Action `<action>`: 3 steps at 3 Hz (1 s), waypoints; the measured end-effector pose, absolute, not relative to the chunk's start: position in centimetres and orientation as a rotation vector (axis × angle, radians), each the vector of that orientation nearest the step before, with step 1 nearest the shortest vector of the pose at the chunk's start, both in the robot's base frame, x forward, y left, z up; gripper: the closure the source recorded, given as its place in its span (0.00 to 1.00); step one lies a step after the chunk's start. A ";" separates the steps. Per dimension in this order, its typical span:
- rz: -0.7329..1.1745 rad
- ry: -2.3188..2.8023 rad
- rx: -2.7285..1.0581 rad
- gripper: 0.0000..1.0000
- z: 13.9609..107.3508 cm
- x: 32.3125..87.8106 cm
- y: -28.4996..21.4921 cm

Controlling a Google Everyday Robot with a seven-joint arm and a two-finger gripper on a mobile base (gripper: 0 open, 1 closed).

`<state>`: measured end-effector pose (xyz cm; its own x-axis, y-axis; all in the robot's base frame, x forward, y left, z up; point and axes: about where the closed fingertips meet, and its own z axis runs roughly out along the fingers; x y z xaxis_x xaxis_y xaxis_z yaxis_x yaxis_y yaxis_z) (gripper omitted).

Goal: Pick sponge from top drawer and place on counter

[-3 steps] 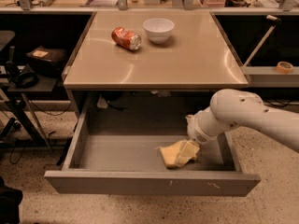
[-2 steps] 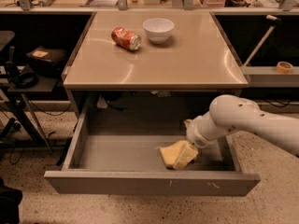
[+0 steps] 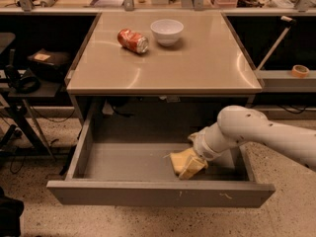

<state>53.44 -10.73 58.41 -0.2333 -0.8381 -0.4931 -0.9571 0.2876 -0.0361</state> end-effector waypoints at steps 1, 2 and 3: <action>0.383 2.143 -1.610 0.42 58.4 53.4 -10.7; 0.383 2.143 -1.610 0.65 58.4 53.4 -10.7; 0.383 2.143 -1.610 0.88 58.8 53.4 -10.7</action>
Offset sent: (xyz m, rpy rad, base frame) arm 0.0000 0.0000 0.0000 0.0000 0.0000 0.0000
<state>53.44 -10.73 58.83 -0.2332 -0.8381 -0.4931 -0.9571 0.2876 -0.0361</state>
